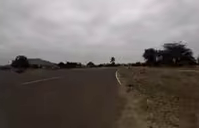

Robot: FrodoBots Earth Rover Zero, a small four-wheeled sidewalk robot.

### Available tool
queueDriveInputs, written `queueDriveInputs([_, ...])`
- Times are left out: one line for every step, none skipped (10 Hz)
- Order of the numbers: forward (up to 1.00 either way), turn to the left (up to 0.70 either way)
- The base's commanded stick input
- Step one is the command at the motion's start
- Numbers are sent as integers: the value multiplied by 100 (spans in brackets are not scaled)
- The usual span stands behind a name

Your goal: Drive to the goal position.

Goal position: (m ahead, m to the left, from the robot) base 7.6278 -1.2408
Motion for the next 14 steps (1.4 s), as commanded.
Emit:
queueDriveInputs([85,-26])
queueDriveInputs([85,-31])
queueDriveInputs([85,-31])
queueDriveInputs([85,-31])
queueDriveInputs([85,-31])
queueDriveInputs([85,-31])
queueDriveInputs([85,-31])
queueDriveInputs([85,-31])
queueDriveInputs([85,-29])
queueDriveInputs([85,-26])
queueDriveInputs([85,-12])
queueDriveInputs([85,0])
queueDriveInputs([85,0])
queueDriveInputs([85,0])
